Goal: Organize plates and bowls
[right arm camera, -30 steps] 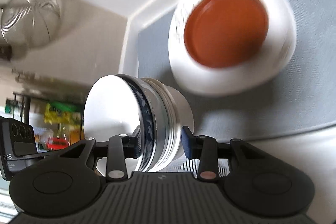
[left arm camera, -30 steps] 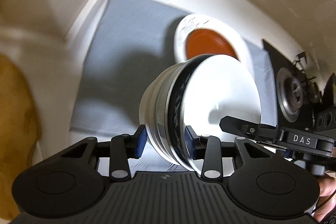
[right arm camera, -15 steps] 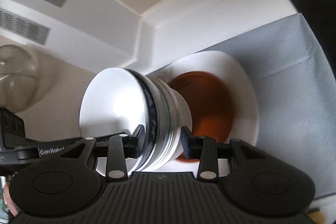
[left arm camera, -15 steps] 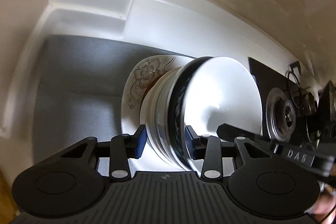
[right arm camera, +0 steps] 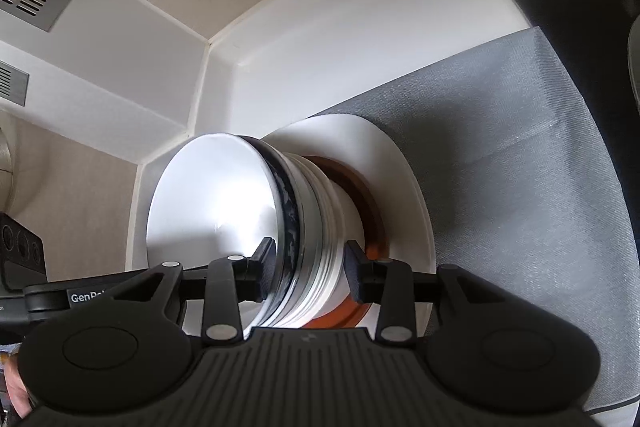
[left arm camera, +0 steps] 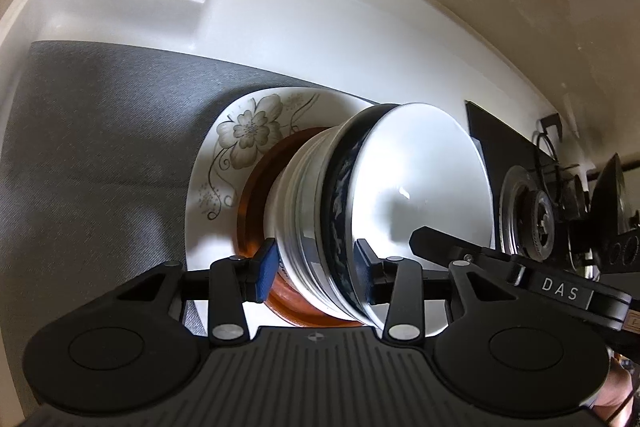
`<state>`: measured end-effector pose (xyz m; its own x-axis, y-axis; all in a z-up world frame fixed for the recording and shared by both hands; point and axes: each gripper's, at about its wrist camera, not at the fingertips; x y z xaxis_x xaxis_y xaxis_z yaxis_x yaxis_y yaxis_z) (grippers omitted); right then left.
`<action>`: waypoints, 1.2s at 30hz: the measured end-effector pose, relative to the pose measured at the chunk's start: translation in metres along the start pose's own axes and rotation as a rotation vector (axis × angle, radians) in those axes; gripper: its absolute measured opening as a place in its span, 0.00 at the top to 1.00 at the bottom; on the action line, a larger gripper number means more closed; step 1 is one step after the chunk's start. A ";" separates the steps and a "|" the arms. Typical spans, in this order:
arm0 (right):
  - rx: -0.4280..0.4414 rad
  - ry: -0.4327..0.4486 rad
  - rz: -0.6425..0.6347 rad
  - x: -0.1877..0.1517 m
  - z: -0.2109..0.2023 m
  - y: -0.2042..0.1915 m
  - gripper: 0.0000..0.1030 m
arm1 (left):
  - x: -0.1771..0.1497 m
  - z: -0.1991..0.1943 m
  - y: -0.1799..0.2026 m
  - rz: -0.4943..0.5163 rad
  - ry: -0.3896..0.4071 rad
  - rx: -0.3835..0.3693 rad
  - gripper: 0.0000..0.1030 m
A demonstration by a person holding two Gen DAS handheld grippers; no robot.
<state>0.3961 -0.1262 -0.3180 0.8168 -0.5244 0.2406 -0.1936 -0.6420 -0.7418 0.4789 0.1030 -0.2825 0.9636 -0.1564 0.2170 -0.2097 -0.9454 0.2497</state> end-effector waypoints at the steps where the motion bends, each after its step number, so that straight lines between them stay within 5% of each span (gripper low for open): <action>1: -0.005 0.003 -0.007 -0.003 -0.001 -0.001 0.60 | 0.000 -0.001 -0.003 0.001 0.001 -0.010 0.57; 4: -0.035 0.016 -0.021 -0.010 0.000 -0.006 0.50 | -0.005 -0.010 -0.007 -0.024 0.024 -0.019 0.53; 7: -0.149 0.033 -0.155 -0.025 -0.006 -0.025 0.27 | -0.022 -0.039 -0.002 0.021 0.166 0.073 0.34; 9: -0.151 0.078 -0.176 -0.040 -0.024 -0.032 0.19 | -0.038 -0.060 0.002 0.052 0.267 0.142 0.28; 15: -0.209 0.173 -0.258 -0.096 -0.086 -0.073 0.12 | -0.100 -0.153 0.014 0.003 0.438 0.304 0.25; 17: -0.204 0.152 -0.315 -0.115 -0.105 -0.095 0.08 | -0.123 -0.191 0.027 -0.021 0.472 0.319 0.09; 20: -0.188 0.145 -0.398 -0.141 -0.146 -0.127 0.05 | -0.163 -0.245 0.060 -0.026 0.536 0.373 0.07; 23: -0.209 0.133 -0.456 -0.157 -0.184 -0.156 0.00 | -0.200 -0.285 0.105 -0.009 0.553 0.454 0.07; 28: -0.273 0.152 -0.513 -0.186 -0.254 -0.189 0.00 | -0.261 -0.324 0.171 0.032 0.548 0.457 0.07; 36: -0.255 0.153 -0.483 -0.228 -0.330 -0.182 0.00 | -0.332 -0.341 0.223 0.006 0.566 0.532 0.05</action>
<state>0.0654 -0.0742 -0.0316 0.7607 -0.2008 0.6173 0.0412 -0.9340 -0.3548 0.0554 0.0415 0.0227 0.7011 -0.1277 0.7015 0.0307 -0.9775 -0.2087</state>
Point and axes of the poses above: each gripper's, at about its wrist camera, not at the fingertips, and z roughly the way its jaws point, y to its right, x to its top, and after that the axes turned 13 degrees about x, right-handed
